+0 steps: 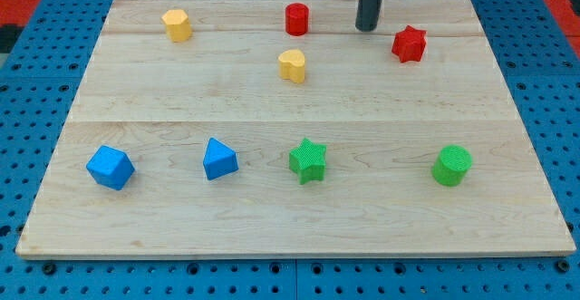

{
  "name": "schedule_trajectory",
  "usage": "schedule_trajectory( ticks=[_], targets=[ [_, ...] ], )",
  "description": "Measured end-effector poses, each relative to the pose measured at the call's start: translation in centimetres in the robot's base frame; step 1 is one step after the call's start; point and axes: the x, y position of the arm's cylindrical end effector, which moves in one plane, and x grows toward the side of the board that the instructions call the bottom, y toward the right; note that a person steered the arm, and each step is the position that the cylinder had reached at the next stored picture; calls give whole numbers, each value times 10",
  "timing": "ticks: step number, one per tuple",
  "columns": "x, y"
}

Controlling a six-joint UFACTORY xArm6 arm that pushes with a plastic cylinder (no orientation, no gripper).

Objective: Slide red circle close to yellow heart

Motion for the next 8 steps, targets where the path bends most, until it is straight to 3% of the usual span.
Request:
schedule_trajectory(
  ticks=[1,3,8],
  targets=[
    [-38,-31],
    [-36,-119],
    [55,-85]
  ],
)
